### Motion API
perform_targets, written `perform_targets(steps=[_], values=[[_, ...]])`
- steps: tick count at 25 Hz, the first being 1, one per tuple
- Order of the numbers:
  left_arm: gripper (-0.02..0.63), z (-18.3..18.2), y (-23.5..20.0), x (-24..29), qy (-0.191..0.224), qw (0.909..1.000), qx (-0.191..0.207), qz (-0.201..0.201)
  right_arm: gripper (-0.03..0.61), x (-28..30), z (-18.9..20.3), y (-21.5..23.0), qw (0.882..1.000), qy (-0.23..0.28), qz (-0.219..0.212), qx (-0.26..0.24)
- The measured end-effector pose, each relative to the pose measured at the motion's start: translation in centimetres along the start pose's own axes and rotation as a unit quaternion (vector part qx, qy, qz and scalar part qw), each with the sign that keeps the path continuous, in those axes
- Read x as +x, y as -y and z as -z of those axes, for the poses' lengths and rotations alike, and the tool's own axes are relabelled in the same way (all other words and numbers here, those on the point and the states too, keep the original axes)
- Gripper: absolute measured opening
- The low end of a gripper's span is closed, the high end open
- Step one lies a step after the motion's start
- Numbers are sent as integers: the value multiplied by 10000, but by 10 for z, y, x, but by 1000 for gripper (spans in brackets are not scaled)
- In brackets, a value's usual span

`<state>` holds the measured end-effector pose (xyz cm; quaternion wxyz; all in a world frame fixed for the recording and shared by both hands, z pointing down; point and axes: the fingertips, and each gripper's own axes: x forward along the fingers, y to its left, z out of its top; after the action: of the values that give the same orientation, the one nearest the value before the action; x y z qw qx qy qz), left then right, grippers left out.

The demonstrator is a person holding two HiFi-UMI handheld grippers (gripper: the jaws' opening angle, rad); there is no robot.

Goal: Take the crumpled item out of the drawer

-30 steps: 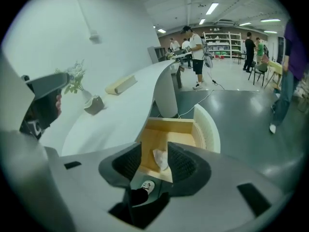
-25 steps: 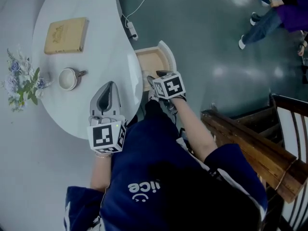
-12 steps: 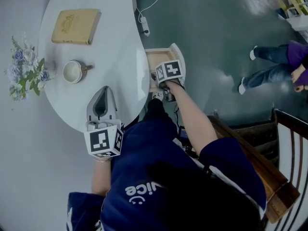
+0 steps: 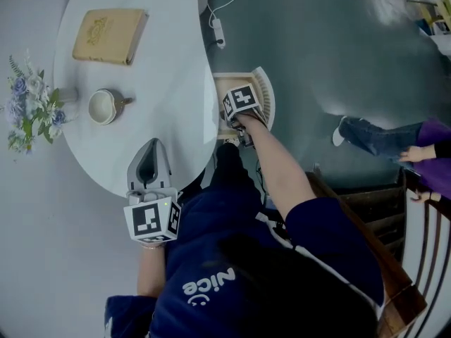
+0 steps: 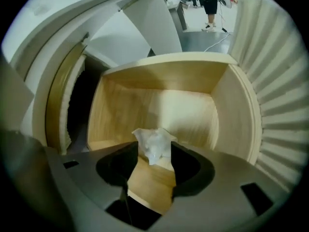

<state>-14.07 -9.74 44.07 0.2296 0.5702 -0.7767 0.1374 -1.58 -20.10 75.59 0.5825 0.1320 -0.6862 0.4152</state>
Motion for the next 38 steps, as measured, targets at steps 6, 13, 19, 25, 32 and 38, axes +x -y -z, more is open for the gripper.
perform_targets(steps=[6,13,19,25,32,38], values=[[5,9,-2,5,-189,9997,-21,-127,230,26,0,9,9994,-320,69,-71],[5,22,-5,8,-463,9987,19,-223,244,44,3,12,9984,-570,37,-1],[5,27,1,14,-593,9981,66,-120,235,46,3,15,9989,-463,12,121],[5,27,11,20,-637,9978,201,35,147,49,4,16,9995,-296,121,-35],[5,26,10,20,-646,9974,296,99,80,43,2,16,9998,-76,21,156],[5,25,12,21,-585,9973,353,266,71,28,-7,18,9992,240,87,318]])
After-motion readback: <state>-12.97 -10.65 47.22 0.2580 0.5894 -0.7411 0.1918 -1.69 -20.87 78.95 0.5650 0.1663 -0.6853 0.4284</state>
